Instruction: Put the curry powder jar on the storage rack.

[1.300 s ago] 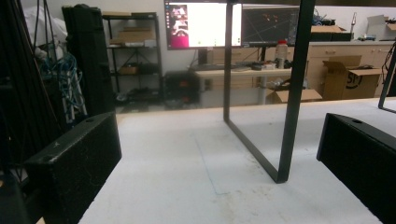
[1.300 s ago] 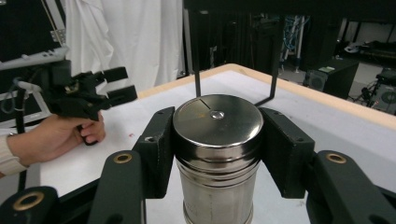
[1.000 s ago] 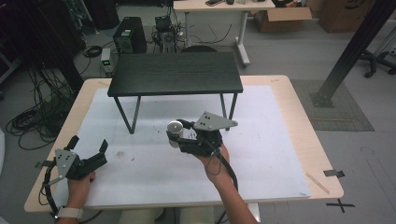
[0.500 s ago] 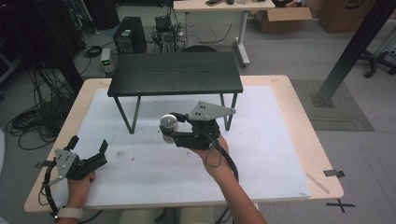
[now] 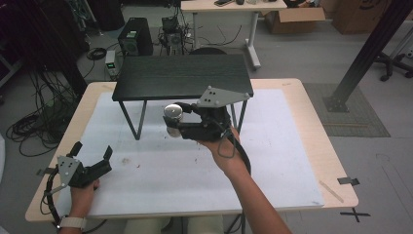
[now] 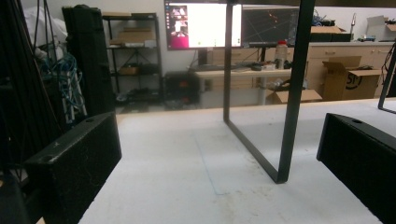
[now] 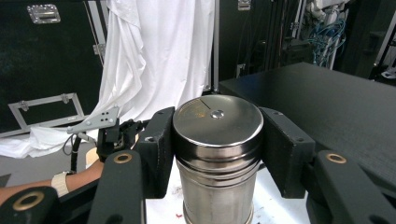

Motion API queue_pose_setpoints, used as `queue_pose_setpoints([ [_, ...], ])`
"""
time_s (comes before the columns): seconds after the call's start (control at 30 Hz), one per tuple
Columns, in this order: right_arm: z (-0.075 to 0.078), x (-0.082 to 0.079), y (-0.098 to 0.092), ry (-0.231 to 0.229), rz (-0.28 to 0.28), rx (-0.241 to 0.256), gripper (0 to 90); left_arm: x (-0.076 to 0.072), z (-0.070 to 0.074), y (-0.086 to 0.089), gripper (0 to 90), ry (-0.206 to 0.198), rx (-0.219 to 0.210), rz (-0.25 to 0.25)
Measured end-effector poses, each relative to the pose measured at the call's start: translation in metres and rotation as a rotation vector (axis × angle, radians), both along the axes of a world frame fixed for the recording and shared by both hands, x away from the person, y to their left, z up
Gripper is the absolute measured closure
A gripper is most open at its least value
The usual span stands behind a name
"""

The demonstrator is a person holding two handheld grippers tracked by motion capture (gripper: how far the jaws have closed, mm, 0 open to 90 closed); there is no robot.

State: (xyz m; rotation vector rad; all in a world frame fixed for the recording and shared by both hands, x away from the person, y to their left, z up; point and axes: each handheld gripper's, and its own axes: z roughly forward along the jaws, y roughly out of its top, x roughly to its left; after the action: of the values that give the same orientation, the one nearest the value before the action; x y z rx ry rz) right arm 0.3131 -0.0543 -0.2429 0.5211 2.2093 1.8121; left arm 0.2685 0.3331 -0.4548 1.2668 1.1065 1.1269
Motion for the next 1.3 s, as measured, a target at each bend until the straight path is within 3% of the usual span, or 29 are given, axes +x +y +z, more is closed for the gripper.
queue_pose_setpoints([
  [0.43,0.035,0.016,0.002,-0.020,0.005,0.008,48.7,0.000,0.000,0.000,0.2,0.002,-0.002,0.000],
  [0.7,0.048,0.026,0.002,-0.032,-0.007,0.023,48.8,0.000,0.000,0.000,0.2,0.002,-0.004,0.000],
  [1.07,0.060,0.051,-0.001,-0.051,-0.073,0.040,48.8,0.000,0.000,0.000,0.2,0.000,-0.004,0.000],
  [1.3,0.063,0.070,0.000,-0.073,-0.144,0.038,48.8,0.000,0.000,0.000,0.2,-0.001,-0.005,0.000],
])
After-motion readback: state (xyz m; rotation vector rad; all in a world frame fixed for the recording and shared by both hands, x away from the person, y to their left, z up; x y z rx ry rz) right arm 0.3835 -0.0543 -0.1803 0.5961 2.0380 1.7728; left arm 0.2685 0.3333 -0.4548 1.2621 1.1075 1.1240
